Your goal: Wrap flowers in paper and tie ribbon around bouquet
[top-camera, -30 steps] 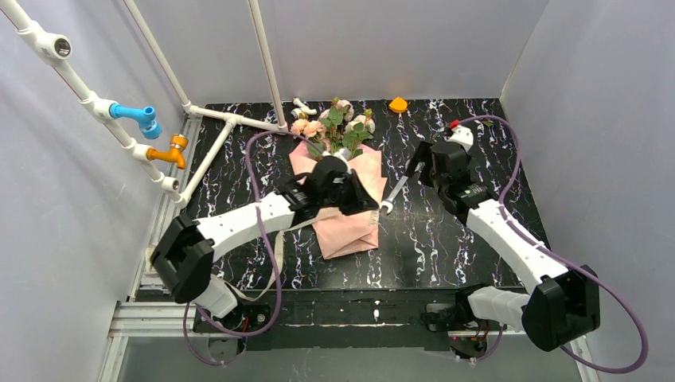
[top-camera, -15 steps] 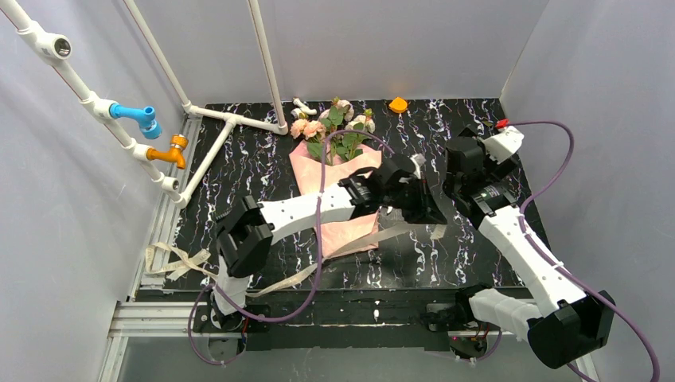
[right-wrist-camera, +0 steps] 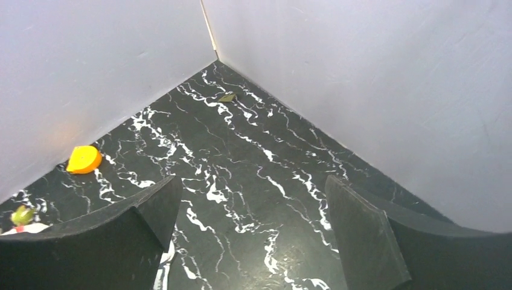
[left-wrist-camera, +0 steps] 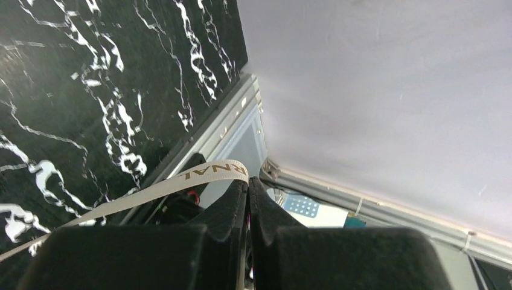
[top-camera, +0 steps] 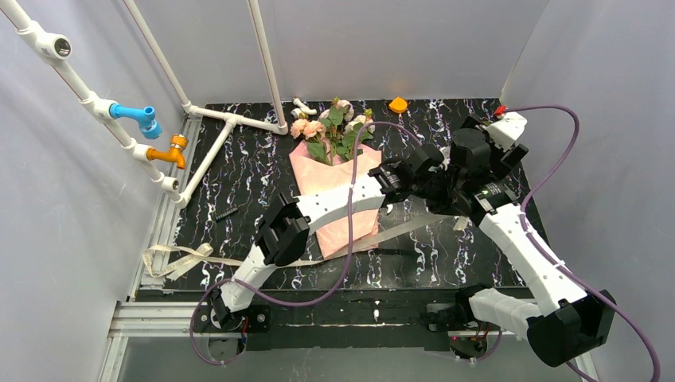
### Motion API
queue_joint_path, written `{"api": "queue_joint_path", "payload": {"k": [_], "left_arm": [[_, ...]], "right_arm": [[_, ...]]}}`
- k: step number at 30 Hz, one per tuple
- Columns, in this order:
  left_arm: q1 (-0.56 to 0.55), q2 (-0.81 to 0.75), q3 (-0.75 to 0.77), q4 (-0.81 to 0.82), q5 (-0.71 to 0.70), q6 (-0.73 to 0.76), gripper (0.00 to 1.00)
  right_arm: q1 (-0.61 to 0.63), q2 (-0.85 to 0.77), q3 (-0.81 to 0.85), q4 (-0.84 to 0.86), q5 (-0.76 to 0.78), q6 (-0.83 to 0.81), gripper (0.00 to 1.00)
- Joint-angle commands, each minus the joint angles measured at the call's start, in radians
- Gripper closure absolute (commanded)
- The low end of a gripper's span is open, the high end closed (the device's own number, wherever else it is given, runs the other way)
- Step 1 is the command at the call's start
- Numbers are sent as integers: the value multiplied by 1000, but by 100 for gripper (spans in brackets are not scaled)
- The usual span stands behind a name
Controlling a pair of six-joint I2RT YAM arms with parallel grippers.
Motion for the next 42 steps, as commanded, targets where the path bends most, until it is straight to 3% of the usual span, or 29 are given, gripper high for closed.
{"api": "queue_joint_path", "payload": {"k": [1,5,8,11,17,21,24,28,33,35,39,42], "left_arm": [[40,61,68,45,61,-49,100],[56,128,179,57,65,-53,100],[75,183,187,217,95,-149,100],[82,261,280,242,107,-156,98],[108,324,326,232,175,-84,47],[123,242,223,251,211,-25,24],[131,152,123,261,228,22,14],[142,-26,-61,246,197,109,12],[175,-316,-335,51,51,340,10],[208,-422,-479,53,17,389,10],[278,-616,-714,10,-50,480,9],[329,-745,-836,-77,-202,567,2]], "right_arm": [[12,-20,28,177,55,-196,2],[74,-70,-37,387,87,-415,2],[83,-84,-21,359,56,-437,2],[98,-92,-9,321,37,-440,2],[112,-113,41,159,-122,-324,2],[117,-109,71,49,-180,-278,1],[118,-110,88,33,-203,-269,2],[117,-100,102,-21,-410,-200,2],[110,-13,163,-153,-703,-72,2],[98,27,172,-181,-819,-23,2],[35,122,139,-168,-1052,77,2],[-58,201,79,-91,-1297,169,2]]}}
